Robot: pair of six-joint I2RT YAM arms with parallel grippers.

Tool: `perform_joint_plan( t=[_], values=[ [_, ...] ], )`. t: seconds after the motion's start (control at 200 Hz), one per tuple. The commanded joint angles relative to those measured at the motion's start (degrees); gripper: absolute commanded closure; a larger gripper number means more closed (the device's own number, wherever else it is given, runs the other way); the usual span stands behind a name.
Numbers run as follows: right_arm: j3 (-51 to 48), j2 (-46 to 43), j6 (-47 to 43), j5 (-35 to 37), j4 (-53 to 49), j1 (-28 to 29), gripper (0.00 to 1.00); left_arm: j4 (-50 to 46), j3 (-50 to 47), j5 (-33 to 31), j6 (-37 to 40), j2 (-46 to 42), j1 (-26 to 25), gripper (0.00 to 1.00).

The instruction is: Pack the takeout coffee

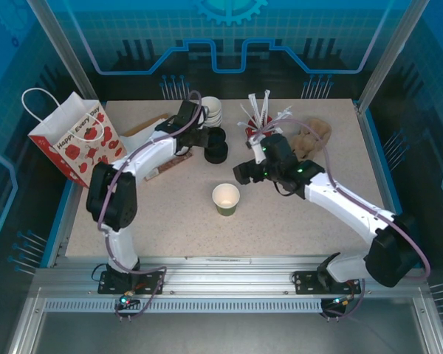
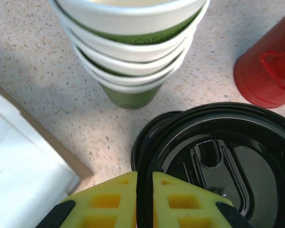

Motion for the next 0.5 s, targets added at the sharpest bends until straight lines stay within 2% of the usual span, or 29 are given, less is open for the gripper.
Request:
perform_joint_plan(
  t=[0.0, 0.12, 0.24, 0.39, 0.495],
  values=[
    [1.2, -4.3, 5.3, -9.5, 4.4, -3.8, 0.11, 4.8, -6.6, 7.0, -5.5, -8.9, 0.4, 0.86],
    [0.8, -5.4, 11.2, -17.0, 10.8, -5.8, 0.11, 14.0, -17.7, 18.9, -15.7, -18.9, 2.7, 0.86],
    [0.8, -5.1, 17.5, -21.4, 17.8, -6.9, 0.11, 23.8, -26.6, 28.7, -27.1, -26.4, 4.5, 0.86],
    [-2.1, -4.4, 28.5, -25.8, 31.8, -7.7, 0.11, 33.3, -33.6, 33.4, -39.3, -34.6, 4.8, 0.86],
    [-3.4, -2.6, 33.2, -29.2, 43.1, -5.7, 0.09, 39.6, -36.8, 35.2, -47.2, -39.3, 4.8, 0.86]
  ],
)
